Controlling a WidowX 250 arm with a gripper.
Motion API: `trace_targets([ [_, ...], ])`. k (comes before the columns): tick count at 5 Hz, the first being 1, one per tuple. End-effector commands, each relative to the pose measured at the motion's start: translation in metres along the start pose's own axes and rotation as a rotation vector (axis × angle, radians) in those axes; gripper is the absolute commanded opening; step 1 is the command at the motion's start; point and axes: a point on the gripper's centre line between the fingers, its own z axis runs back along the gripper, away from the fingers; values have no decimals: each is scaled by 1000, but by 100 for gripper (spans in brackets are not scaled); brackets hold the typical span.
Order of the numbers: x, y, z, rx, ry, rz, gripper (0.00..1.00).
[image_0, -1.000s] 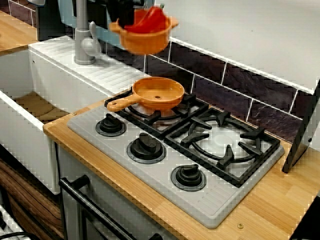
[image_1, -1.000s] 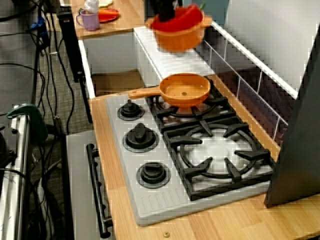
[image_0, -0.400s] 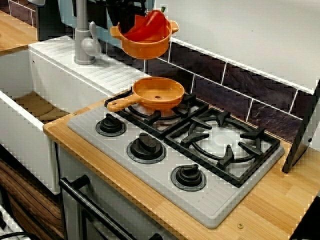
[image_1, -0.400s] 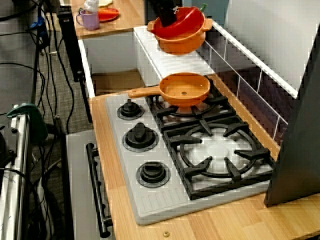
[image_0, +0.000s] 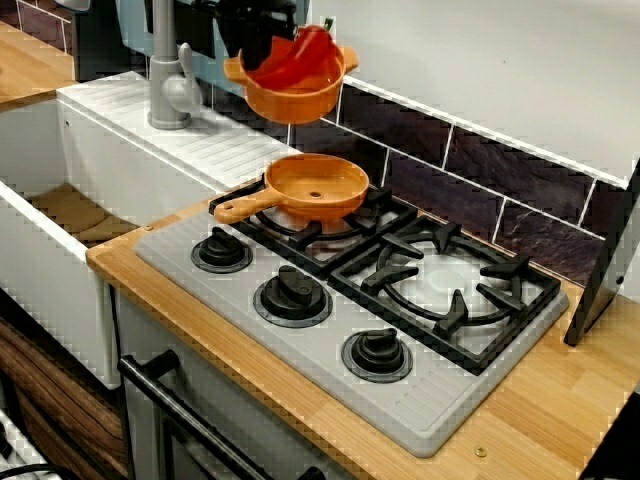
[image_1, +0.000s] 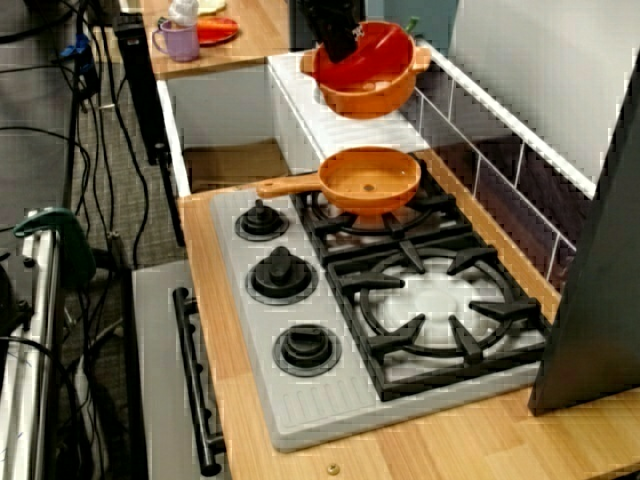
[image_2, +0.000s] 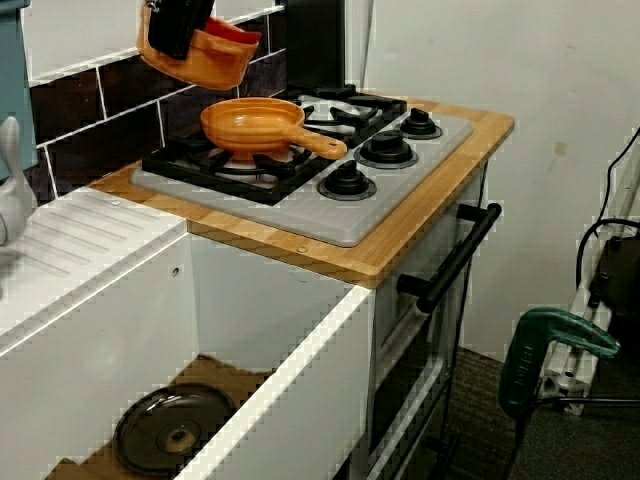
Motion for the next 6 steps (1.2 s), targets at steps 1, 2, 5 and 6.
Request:
trace_targets([
  [1,10,-3,20,66,-134,18,0],
  [2,10,-6,17,95,-162,34,0],
  [5,5,-20,7,134,-200,50,0],
  [6,2,-23,7,153,-223,55,0],
])
